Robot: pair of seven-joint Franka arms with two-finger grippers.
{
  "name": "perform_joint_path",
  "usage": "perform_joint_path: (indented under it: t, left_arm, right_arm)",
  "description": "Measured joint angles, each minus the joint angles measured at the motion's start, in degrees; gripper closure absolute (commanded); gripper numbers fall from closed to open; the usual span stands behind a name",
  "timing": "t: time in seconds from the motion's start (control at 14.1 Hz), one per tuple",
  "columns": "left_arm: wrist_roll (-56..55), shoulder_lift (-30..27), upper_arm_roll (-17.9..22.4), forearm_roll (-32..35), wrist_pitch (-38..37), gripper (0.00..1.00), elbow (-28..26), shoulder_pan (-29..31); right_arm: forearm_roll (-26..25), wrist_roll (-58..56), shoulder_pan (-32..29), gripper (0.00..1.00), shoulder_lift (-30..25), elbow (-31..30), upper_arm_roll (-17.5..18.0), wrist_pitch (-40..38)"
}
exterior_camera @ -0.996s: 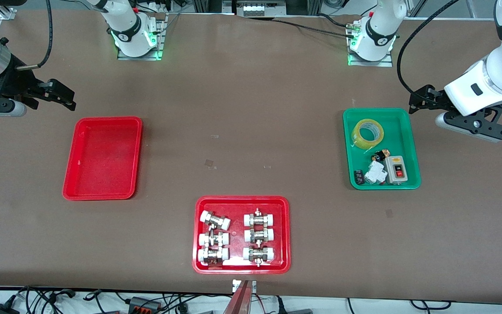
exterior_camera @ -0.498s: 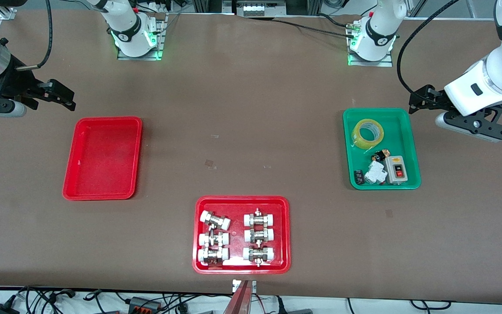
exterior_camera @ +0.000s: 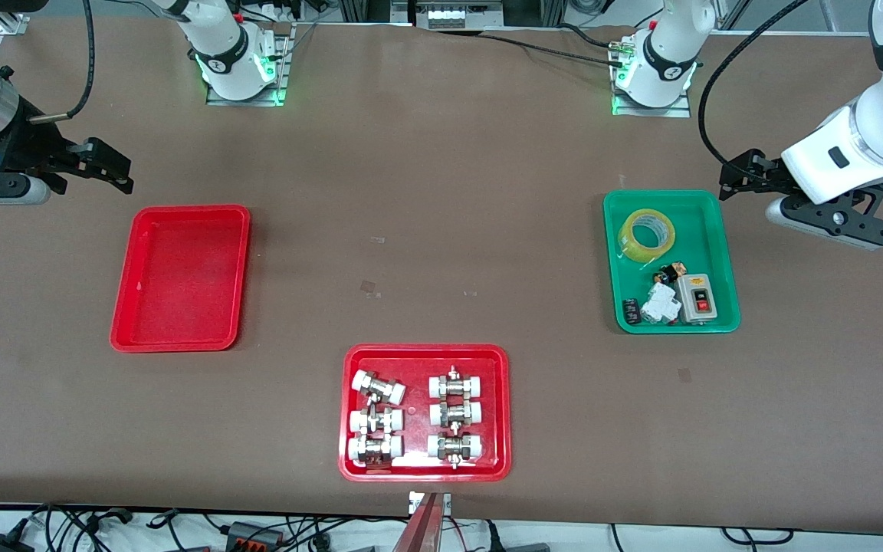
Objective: Left arm passes tape to right arm into tray
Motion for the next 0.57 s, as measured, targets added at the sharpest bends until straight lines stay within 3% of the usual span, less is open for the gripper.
perform_joint_path:
  t: [0.36, 0.57]
  left_arm:
    - [0.0, 0.1, 0.0, 0.0, 0.9, 0.00, -0.3, 0.6]
    - [0.0, 0.8, 0.1, 0.0, 6.8, 0.00, -4.0, 1.3]
  right_arm:
    - [0.0, -0.1, 0.0, 0.00, 0.0, 0.0, 0.0, 0.0]
    - [0.0, -0.1, 0.0, 0.00, 0.0, 0.0, 0.0, 0.0]
